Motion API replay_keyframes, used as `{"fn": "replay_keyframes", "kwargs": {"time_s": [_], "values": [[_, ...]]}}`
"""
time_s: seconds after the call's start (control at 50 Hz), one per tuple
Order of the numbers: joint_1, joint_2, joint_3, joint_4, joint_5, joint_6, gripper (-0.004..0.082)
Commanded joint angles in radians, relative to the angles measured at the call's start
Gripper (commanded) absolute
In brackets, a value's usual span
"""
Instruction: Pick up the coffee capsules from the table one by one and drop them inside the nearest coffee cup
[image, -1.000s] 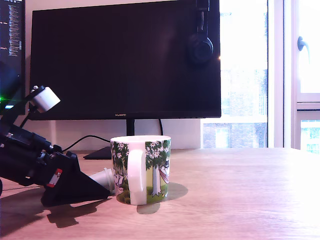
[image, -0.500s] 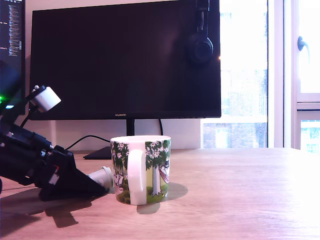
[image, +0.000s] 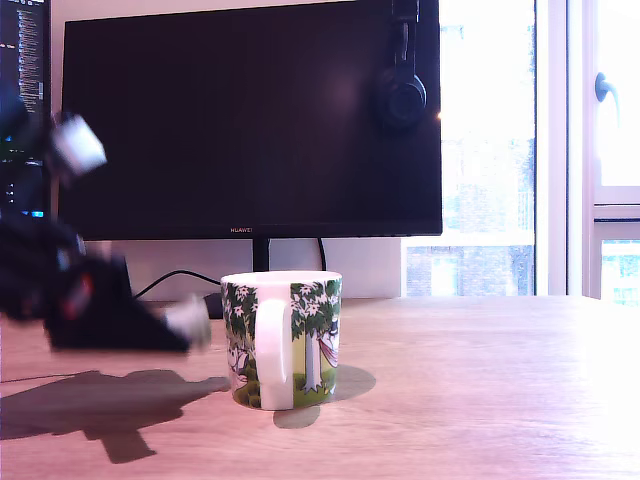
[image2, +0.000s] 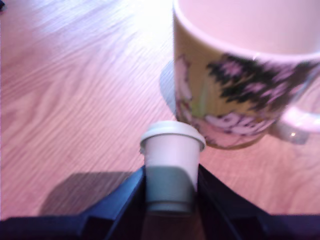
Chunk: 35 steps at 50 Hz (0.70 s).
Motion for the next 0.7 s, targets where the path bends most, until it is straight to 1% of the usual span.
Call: {"fn": "replay_keyframes", "kwargs": {"time_s": [0.0,0.02,0.04,0.08,0.16,0.18,0.2,0.24,0.44,0.52,0.6,0.68], "values": [[-0.003,-0.05,-0.013,-0.019,0.001,-0.024,0.0142],[-0.004,-0.066,-0.012,-0.028,0.001,-0.024,0.0142],[-0.004,-0.079,-0.012,-0.035,0.002,-0.04,0.0142],[-0.004,-0.108,-0.011,-0.047,0.001,-0.045,0.0142],[-0.006,-0.152,-0.009,-0.054,0.005,-0.084,0.0142],[-0.008,-0.161,-0.008,-0.059,0.005,-0.084,0.0142],[-0.011,-0.169,-0.005,-0.064,0.005,-0.099,0.0142],[-0.018,-0.183,0.0,-0.075,0.005,-0.106,0.0142],[-0.064,-0.193,0.05,-0.169,0.004,-0.107,0.0142],[-0.084,-0.193,0.071,-0.184,0.003,-0.108,0.0142],[-0.095,-0.193,0.102,-0.218,-0.001,-0.13,0.0142],[-0.11,-0.191,0.143,-0.282,-0.007,-0.129,0.0142]]}}
